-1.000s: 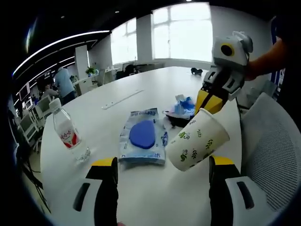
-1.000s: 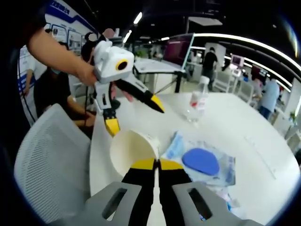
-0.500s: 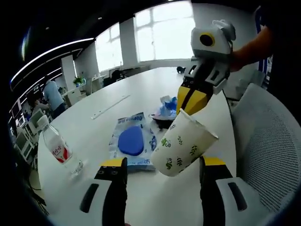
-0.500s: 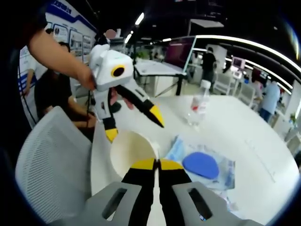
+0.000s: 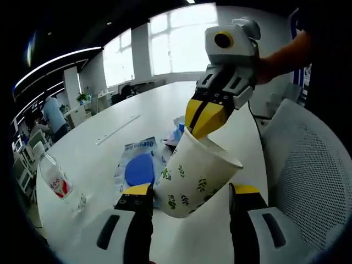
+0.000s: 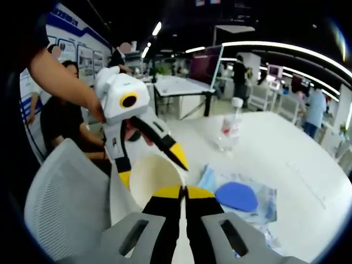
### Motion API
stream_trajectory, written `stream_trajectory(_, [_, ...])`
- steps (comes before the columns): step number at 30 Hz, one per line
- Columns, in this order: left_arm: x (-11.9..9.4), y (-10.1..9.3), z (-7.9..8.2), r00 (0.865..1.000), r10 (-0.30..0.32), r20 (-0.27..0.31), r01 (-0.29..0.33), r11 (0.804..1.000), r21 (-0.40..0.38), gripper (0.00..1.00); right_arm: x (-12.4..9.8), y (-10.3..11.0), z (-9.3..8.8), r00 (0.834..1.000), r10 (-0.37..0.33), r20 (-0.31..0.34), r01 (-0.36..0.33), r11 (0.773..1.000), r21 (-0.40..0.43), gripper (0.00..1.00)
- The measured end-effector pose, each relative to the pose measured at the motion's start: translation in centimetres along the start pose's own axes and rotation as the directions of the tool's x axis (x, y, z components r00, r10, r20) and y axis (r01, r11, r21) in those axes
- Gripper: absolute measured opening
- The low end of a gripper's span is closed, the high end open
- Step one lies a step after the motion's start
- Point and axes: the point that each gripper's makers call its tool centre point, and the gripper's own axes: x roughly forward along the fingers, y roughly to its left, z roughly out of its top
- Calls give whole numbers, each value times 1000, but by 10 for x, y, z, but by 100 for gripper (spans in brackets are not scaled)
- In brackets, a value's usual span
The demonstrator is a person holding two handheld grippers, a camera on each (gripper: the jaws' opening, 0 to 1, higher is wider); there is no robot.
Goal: Arrange the tabletop items into an orderly group along one side of the table until the central work area is clear of visible clutter.
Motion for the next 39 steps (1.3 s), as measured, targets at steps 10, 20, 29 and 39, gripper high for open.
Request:
stream_trajectory(10, [8,-6,6,1000,-21,14,21,1000,0,50,1,1,6,1000,8,15,-9,999,49,0])
stream_trajectory(20, [8,-13,15,998,-28,58,28,1000,6,43,0,-3,9,1000,12,27,-15,991,135,0])
stream_trajectory(29, [9,-13,17,997,-21,73,22,1000,-2,45,0,0,13,998,39,41,-49,963,265,0])
stream_trajectory(39, [12,-14,19,996,-27,81,27,1000,-5,43,-2,0,15,998,44,43,-54,957,285,0])
